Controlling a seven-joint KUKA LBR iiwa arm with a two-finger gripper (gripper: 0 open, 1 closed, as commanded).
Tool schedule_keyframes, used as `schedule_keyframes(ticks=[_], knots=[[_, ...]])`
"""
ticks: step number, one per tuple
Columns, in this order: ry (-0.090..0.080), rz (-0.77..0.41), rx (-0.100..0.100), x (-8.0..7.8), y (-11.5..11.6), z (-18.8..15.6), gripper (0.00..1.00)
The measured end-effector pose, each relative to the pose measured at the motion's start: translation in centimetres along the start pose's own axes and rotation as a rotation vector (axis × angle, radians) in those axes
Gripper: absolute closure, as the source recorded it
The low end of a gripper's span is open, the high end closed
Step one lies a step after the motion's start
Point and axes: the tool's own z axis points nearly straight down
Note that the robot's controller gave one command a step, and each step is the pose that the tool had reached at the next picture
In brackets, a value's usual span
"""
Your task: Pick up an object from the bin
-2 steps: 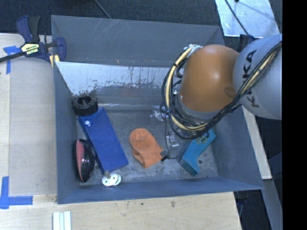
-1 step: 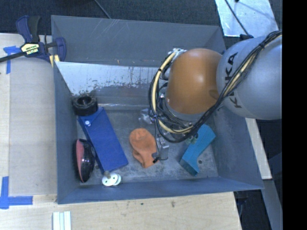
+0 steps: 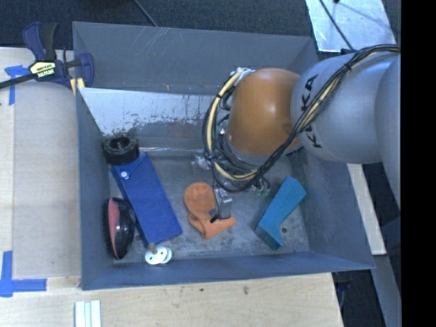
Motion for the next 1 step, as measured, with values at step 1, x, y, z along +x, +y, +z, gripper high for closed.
schedule_keyframes(ticks=[1], knots=[[0.007,0.139,0.0,-0.88,-2.42,3.83,1.0]])
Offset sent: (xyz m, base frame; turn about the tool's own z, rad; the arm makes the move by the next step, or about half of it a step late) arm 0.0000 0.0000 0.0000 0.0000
